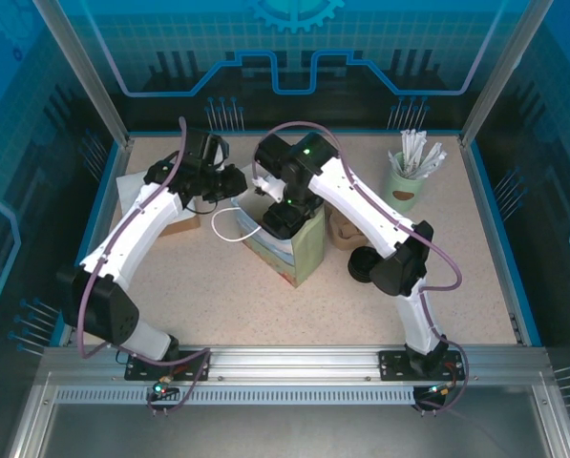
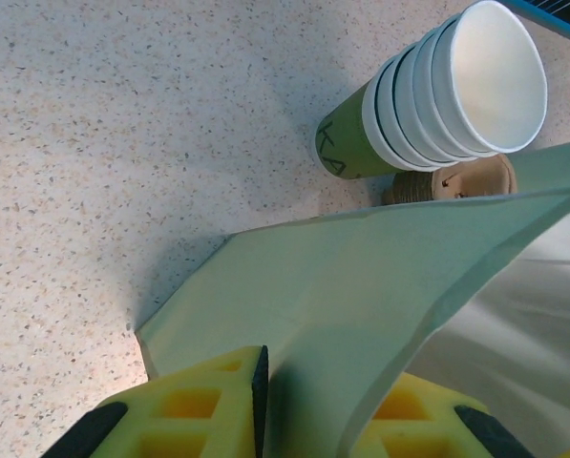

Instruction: Pack the takeout coffee

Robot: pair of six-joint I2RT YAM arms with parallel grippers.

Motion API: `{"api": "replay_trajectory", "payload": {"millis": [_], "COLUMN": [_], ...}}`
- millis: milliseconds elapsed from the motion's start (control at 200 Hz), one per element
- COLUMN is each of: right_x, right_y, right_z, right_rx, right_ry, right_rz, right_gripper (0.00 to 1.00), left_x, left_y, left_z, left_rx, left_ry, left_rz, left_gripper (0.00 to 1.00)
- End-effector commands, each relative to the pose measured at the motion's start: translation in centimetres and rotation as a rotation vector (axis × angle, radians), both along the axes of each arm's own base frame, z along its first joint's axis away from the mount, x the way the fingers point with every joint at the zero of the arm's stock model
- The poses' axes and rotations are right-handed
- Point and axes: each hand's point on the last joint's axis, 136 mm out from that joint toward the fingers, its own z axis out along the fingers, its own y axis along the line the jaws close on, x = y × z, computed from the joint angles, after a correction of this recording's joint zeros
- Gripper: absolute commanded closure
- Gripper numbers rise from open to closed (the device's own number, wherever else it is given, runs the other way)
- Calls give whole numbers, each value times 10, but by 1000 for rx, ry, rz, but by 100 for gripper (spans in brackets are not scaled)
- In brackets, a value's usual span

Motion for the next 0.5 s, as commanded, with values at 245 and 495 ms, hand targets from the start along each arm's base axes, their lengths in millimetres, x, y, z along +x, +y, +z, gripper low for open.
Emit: {"api": "replay_trajectory", "payload": {"millis": [245, 495], "right_x": [-10, -4], "right_y": [-17, -16], "right_z": [0, -6], "right_rx": [-69, -70], "right_ry": [12, 13], "right_rz": [-138, -176], "right_gripper": [12, 12], "left_x": [13, 2], "left_y": [-13, -9], "left_z": [15, 32], "left_rx": [-32, -31], "left_ry": [-7, -33], "left_rz": [-77, -80], "left_gripper": [63, 42]}}
